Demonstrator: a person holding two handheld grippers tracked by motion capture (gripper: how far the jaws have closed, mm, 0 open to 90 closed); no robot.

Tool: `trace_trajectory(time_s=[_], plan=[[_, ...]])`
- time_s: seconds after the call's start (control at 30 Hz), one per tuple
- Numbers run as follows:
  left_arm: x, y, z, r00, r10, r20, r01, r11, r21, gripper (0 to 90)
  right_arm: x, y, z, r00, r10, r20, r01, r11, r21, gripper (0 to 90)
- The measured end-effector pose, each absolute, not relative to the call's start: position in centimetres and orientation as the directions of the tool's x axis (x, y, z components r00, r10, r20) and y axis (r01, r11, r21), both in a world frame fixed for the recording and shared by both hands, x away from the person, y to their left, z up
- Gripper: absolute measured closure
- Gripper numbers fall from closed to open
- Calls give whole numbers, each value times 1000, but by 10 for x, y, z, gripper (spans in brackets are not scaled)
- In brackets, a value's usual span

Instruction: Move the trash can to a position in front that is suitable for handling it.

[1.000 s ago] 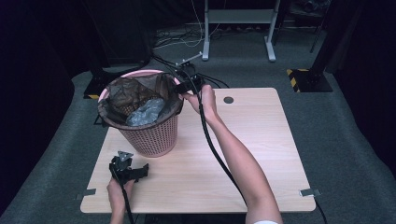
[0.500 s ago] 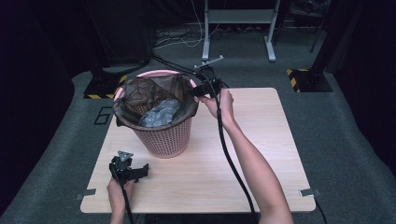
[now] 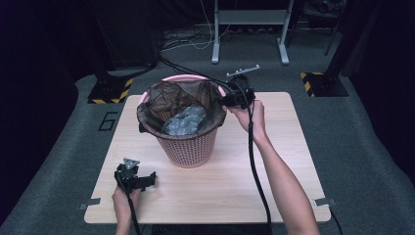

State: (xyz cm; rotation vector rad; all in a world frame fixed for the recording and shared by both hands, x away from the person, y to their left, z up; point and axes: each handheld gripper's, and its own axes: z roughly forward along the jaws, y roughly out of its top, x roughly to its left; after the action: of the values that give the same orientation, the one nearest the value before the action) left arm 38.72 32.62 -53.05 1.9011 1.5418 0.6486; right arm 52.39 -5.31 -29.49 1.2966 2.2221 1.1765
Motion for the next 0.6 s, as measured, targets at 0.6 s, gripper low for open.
trace_trajectory(time_s=[0.6], plan=[[387,326,-530,204,979,-2,687,-141,713,6,494,-117,-297,-452,877,161,594,162,788,581]])
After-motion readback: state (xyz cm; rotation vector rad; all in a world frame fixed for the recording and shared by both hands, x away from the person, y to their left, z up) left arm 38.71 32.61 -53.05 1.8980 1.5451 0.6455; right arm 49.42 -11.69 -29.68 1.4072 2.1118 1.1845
